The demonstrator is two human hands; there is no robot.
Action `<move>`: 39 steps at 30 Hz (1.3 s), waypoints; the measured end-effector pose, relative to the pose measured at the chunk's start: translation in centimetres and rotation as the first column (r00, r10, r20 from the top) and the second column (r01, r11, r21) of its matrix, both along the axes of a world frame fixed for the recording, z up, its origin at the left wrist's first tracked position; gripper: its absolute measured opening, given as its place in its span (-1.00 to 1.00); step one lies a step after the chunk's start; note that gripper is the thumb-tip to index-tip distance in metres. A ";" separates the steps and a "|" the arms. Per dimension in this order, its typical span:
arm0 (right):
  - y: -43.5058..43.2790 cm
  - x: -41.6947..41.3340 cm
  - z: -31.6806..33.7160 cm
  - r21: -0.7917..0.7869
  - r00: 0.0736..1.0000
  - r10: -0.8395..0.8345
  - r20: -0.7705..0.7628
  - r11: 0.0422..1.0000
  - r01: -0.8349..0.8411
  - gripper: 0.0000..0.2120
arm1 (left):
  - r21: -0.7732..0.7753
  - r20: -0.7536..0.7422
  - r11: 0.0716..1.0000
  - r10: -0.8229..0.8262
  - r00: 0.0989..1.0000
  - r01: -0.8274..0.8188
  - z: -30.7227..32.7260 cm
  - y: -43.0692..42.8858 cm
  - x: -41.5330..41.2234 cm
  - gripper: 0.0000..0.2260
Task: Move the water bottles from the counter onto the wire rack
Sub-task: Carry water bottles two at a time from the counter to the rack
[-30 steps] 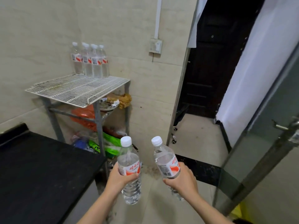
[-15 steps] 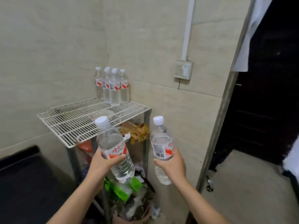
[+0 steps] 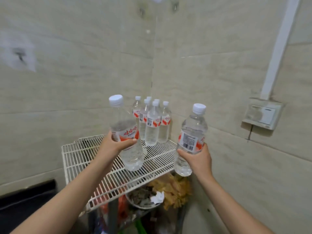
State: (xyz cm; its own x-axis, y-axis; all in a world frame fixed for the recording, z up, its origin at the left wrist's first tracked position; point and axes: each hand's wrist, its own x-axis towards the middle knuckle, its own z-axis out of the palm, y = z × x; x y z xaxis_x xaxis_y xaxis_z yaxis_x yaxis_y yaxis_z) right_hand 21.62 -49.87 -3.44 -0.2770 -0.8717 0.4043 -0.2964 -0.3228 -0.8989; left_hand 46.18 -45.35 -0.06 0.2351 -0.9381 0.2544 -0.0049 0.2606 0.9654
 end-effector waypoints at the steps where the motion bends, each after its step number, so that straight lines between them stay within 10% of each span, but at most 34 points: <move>1: -1.6 0.1 0.4 -0.009 1.000 -0.007 -0.008 1.000 0.007 -0.49 | -0.004 -0.005 1.000 -0.014 1.000 0.014 0.1 -1.4 0.0 -0.31; 28: -26.1 3.3 -4.2 0.140 0.978 0.088 -0.188 0.988 -0.062 -0.38 | 0.128 0.111 0.981 0.129 0.985 -0.143 -3.4 -18.7 -3.2 -0.51; 39: -26.2 3.0 -5.0 0.167 0.960 0.279 0.014 0.946 -0.278 -0.17 | 0.092 0.141 0.964 0.235 0.962 -0.249 -3.9 -23.8 -10.4 -0.53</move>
State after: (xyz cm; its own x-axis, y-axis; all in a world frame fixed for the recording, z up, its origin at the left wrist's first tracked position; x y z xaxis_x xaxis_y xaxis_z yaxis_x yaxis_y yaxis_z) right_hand 24.60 -76.10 -8.40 -0.0105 -0.9684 0.2493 -0.2251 -0.2406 -0.9442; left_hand 35.81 -69.14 -3.95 0.4305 -0.8806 0.1979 -0.1799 0.1312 0.9749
